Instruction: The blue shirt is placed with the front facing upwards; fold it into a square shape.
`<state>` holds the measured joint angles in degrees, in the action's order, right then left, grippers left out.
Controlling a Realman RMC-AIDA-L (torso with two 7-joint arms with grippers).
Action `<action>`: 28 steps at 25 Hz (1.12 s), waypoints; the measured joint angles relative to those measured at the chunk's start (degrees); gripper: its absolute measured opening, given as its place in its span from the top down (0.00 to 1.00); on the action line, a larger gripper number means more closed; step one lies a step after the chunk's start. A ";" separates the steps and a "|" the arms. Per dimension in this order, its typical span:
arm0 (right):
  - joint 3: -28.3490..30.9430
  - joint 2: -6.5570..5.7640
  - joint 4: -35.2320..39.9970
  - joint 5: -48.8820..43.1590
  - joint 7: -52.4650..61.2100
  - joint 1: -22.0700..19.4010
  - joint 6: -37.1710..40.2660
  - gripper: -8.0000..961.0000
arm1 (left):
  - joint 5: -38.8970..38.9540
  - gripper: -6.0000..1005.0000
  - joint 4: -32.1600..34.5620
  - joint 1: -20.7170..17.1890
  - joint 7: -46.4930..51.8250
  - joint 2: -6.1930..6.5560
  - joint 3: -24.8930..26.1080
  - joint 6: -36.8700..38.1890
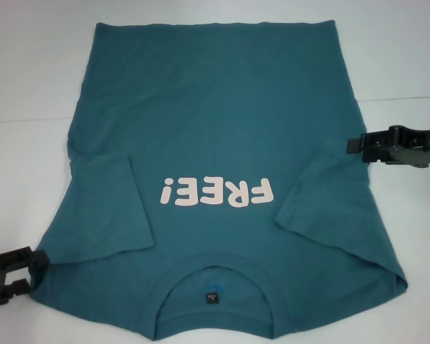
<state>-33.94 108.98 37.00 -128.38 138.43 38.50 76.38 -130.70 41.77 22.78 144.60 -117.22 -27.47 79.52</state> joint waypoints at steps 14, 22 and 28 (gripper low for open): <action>0.01 -0.09 -0.20 0.07 0.00 -0.07 -0.56 0.47 | 0.00 0.24 0.24 -0.85 0.75 -0.03 2.89 0.92; 0.01 -0.03 -0.28 0.07 0.00 -0.09 -0.80 0.47 | -0.76 0.24 -0.03 -0.43 1.22 -0.02 2.62 0.13; 0.01 0.00 -0.30 0.07 0.00 -0.09 -0.80 0.47 | -1.34 0.24 -0.16 -0.32 2.03 -0.07 2.57 -0.11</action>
<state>-33.92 108.98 36.70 -128.31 138.43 38.41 75.58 -132.04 41.61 22.46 146.63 -117.29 -24.91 79.41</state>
